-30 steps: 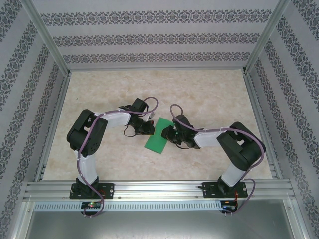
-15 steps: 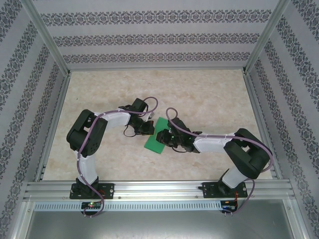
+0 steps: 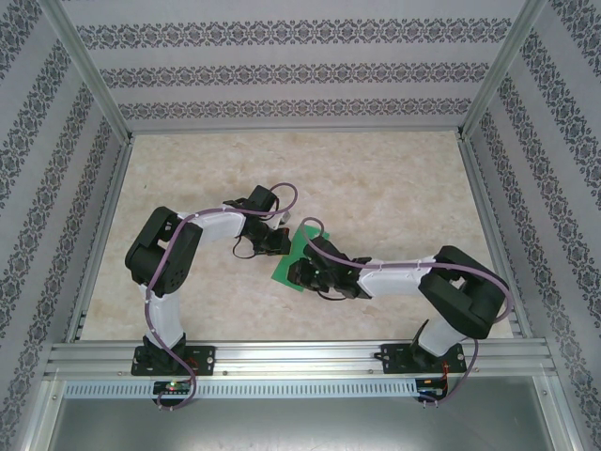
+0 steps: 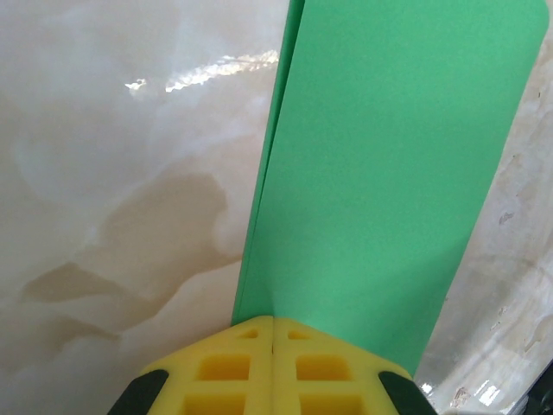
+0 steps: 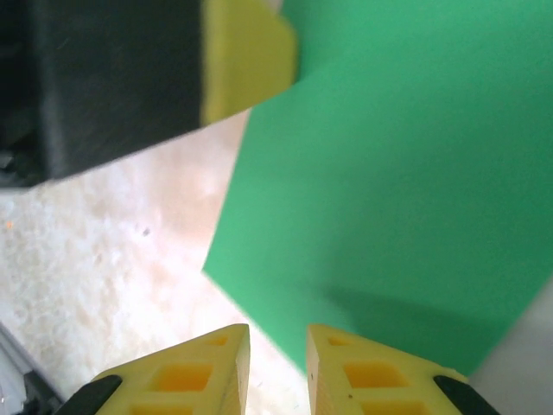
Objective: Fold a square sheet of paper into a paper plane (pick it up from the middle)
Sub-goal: Fold the square sheet of paper in half at the center of the table, then fold the triangle a second time at the center of the table.
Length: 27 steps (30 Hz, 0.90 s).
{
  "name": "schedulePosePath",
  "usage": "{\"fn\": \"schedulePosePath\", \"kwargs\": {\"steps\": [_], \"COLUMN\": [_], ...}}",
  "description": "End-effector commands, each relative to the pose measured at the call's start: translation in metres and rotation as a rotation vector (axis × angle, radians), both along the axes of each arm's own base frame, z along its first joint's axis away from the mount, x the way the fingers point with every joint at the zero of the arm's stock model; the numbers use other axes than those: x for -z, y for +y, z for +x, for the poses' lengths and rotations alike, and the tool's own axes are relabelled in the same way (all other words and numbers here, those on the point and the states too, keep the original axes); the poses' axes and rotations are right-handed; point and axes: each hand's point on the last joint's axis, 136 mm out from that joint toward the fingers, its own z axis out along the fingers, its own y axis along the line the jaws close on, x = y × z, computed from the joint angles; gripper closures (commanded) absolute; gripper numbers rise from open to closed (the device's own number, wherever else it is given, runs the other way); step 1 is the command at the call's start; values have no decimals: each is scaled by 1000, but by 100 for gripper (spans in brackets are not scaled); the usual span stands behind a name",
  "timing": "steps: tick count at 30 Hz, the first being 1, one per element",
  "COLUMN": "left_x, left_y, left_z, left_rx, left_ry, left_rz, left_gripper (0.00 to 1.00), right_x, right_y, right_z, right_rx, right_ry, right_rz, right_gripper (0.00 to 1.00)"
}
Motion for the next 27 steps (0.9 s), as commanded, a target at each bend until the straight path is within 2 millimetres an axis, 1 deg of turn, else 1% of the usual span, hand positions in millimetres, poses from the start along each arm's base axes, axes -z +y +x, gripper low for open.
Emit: {"fn": "schedulePosePath", "kwargs": {"steps": [1,3,7,8,10,14,16,18,21,22,23,24,26,27], "left_x": [1,-1,-2,-3,-3,-8,-16,-36,-65,-74,-83,-92,-104,-106], "left_y": [6,5,5,5,6,6,2,-4,-1,1,4,7,14,20], "left_z": [-10,-9,-8,-8,-9,-11,-11,-9,-3,-2,0,2,5,6], "left_rx": [-1,-2,-8,-11,-13,-21,-28,-35,-90,-109,-131,-146,-177,-200], "left_ry": [27,21,23,21,24,25,17,-30,-112,-139,-173,-202,-253,-271], "left_rz": [32,33,30,29,30,22,-3,-59,-88,-92,-96,-103,-92,-70], "left_gripper": [100,100,100,100,100,100,100,94,86,81,74,71,68,67], "right_x": [-5,7,31,35,35,25,23,20,16,15,10,3,-14,-24], "right_y": [7,7,-1,-3,-4,-14,-22,-28,-40,-45,-47,-51,-58,-63], "right_z": [1,-4,-14,-17,-18,-13,-10,-8,-7,-8,-8,-6,0,5], "right_rx": [19,19,39,38,38,42,43,25,-29,-44,-71,-87,-96,-84], "right_ry": [-32,-9,33,40,38,9,9,4,6,9,4,-10,-42,-67], "right_rz": [0,-6,-28,-27,-22,-29,-42,-37,-50,-62,-60,-63,-71,-75], "right_gripper": [76,76,77,77,76,76,76,76,75,75,75,75,74,74]}}
